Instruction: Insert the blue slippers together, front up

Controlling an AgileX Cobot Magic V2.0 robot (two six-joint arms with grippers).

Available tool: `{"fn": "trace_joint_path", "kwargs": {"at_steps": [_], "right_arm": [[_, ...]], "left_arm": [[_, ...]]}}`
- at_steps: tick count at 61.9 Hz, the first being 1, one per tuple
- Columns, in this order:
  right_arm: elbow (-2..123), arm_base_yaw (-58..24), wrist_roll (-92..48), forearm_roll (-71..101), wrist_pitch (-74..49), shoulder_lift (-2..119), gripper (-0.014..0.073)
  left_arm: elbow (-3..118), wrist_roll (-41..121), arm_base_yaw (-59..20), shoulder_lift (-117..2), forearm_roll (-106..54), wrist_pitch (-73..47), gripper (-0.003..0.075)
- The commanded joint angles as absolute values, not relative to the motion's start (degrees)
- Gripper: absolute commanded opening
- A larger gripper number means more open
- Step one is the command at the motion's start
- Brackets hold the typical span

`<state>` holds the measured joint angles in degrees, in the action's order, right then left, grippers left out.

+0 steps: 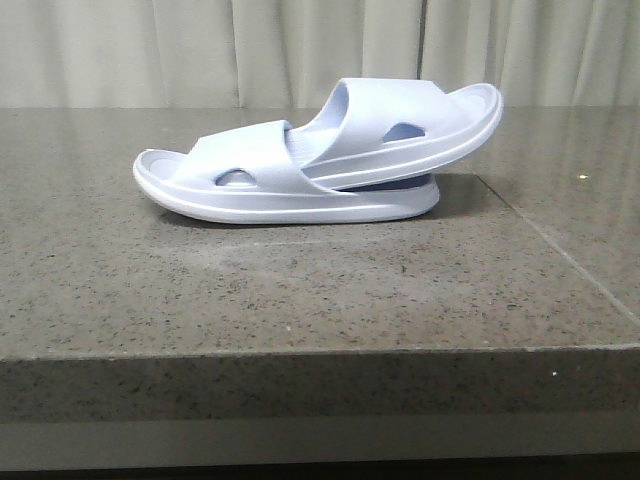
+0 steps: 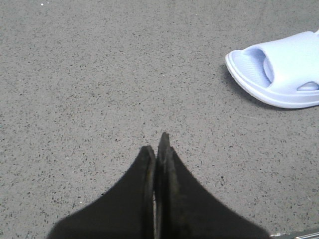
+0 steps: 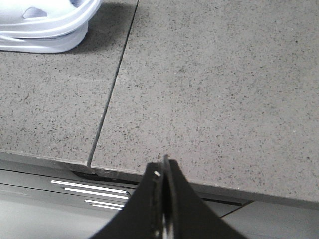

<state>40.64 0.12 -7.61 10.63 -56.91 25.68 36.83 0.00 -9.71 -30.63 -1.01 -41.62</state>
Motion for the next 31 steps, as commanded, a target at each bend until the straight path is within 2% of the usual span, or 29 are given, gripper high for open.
{"fn": "trace_joint_path", "kwargs": {"at_steps": [1, 19, 31], "right_arm": [[41.97, 0.14, -7.63, 10.50, -53.70, 26.18, -0.0118], [41.97, 0.14, -7.63, 10.50, -53.70, 26.18, -0.0118], [41.97, 0.14, -7.63, 10.50, -53.63, 26.18, -0.0118]], "left_arm": [[38.32, -0.52, -10.06, -30.84, -1.38, -37.31, -0.0020], [38.06, -0.52, -10.06, -30.59, -1.38, -37.03, -0.0020], [31.98, -0.52, -5.76, -22.69, -1.59, -31.53, -0.0020]]}}
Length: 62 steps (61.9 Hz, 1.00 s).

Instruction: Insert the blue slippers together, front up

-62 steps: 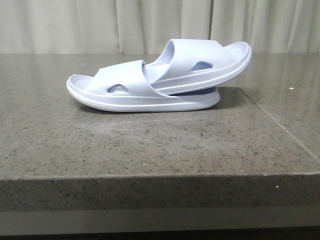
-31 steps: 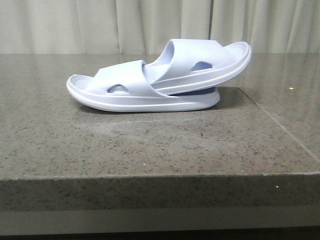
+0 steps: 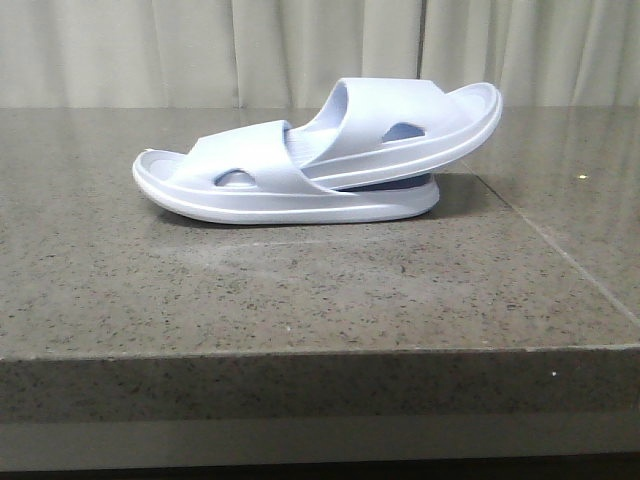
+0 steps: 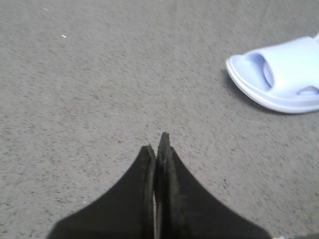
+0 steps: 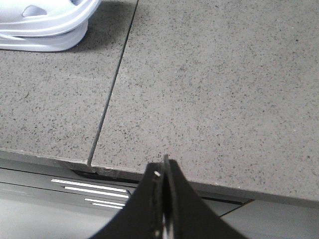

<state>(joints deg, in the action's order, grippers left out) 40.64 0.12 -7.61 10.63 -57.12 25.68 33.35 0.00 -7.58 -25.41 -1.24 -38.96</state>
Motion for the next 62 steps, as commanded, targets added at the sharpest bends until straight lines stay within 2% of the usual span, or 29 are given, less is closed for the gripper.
{"fn": "trace_joint_path", "kwargs": {"at_steps": [1, 14, 33, 41, 62], "right_arm": [[41.97, 0.14, -7.63, 10.50, -53.63, 26.18, -0.0118], [41.97, 0.14, -7.63, 10.50, -53.63, 26.18, -0.0118], [41.97, 0.14, -7.63, 10.50, -53.63, 26.18, -0.0118], [41.97, 0.14, -7.63, 10.50, -53.63, 26.18, -0.0118], [41.97, 0.14, -7.63, 10.50, -53.61, 26.18, -0.0118]], "left_arm": [[31.12, -0.52, -5.36, -21.50, -1.59, -30.66, -0.0020], [17.18, -0.52, -0.42, -9.76, -5.10, -17.23, -0.0020], [2.45, -0.52, 0.25, -1.54, -6.77, -3.31, -0.0020], [-0.64, -0.52, 0.25, 1.13, -6.77, 1.45, -0.0020], [-0.51, -0.52, -0.28, 1.31, -4.87, 1.48, -0.0020]]}}
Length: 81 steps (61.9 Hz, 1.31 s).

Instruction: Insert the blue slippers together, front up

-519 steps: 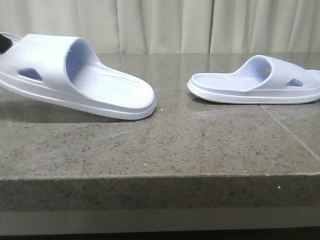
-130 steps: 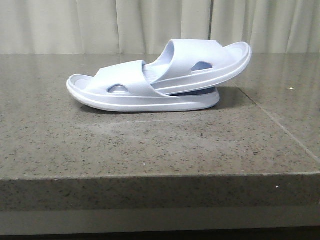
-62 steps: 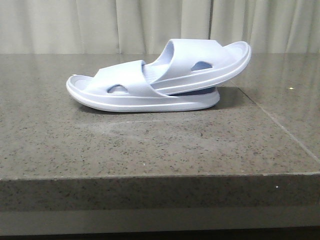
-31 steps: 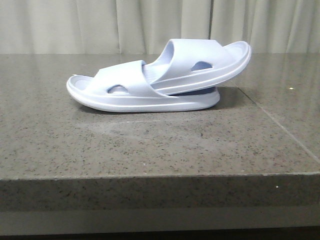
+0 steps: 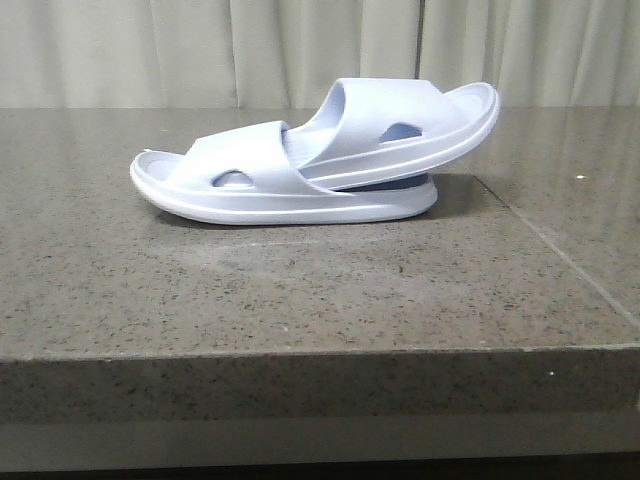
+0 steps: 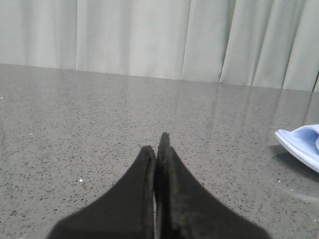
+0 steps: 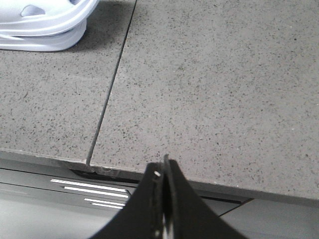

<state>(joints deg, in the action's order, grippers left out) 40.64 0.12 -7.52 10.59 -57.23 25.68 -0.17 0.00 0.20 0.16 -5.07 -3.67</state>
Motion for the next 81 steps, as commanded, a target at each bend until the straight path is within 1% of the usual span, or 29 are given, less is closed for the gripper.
{"fn": "trace_joint_path", "kwargs": {"at_steps": [1, 15, 66, 74, 81], "right_arm": [[41.97, 0.14, -7.63, 10.50, -53.61, 26.18, -0.0118], [41.97, 0.14, -7.63, 10.50, -53.61, 26.18, -0.0118], [41.92, 0.14, -7.63, 9.38, -53.11, 26.04, -0.0118], [39.30, -2.49, -7.63, 6.79, -47.89, 23.38, -0.0118], [32.51, -4.55, -7.63, 6.62, -35.34, 18.23, -0.0118]], "left_arm": [[-0.51, -0.52, -0.28, 1.31, -4.87, 1.48, -0.0020], [-0.51, -0.52, -0.28, 1.20, -4.87, 3.26, -0.0020], [-0.51, -0.52, -0.28, 1.20, -4.87, 3.16, -0.0020], [-0.51, -0.52, -0.28, 1.20, -4.87, 3.16, -0.0020], [-0.51, -0.52, -0.28, 1.20, -4.87, 3.16, -0.0020]]}}
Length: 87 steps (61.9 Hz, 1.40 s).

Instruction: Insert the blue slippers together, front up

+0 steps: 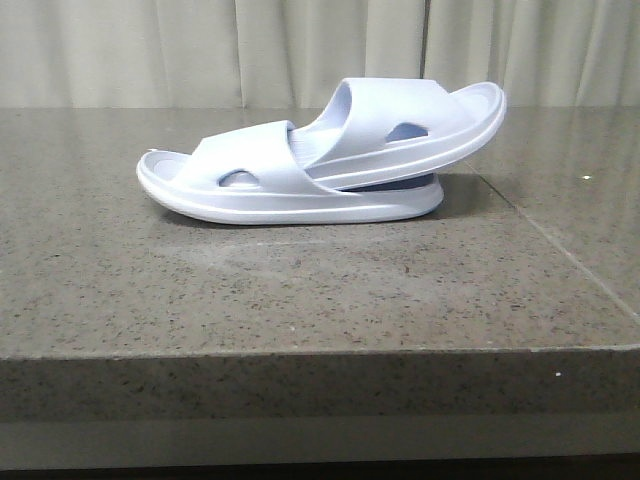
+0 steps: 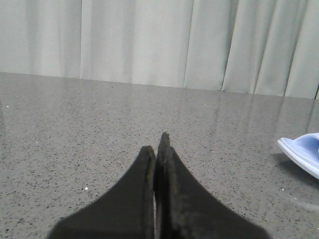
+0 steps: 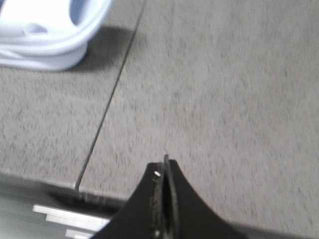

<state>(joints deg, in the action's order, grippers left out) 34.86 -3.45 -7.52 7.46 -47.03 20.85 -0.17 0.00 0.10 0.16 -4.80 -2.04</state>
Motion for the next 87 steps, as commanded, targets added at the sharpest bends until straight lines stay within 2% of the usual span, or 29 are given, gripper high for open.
{"fn": "trace_joint_path", "kwargs": {"at_steps": [1, 17, 30, 58, 87], "right_arm": [[30.95, -4.56, -7.63, 6.62, -33.74, 17.18, -0.0118], [10.78, -3.38, -7.63, 7.01, -9.21, 5.44, -0.0118], [-0.49, -2.73, -7.63, 7.01, 0.00, 0.20, -0.0118], [-1.22, -2.66, -7.63, 7.01, -2.64, -1.58, -0.0118], [-1.22, -2.66, -7.63, 10.99, 1.50, -1.58, -0.0118]], "left_arm": [[-0.51, -0.52, -0.28, 1.20, -4.87, 3.16, -0.0020], [-0.51, -0.52, -0.28, 1.10, -4.87, 3.16, -0.0020], [-0.51, -0.52, -0.28, 1.10, -4.87, 3.16, -0.0020], [-0.51, -0.52, -0.28, 1.10, -4.87, 3.16, -0.0020], [-0.51, -0.52, -0.28, 1.10, -4.87, 3.16, -0.0020]]}}
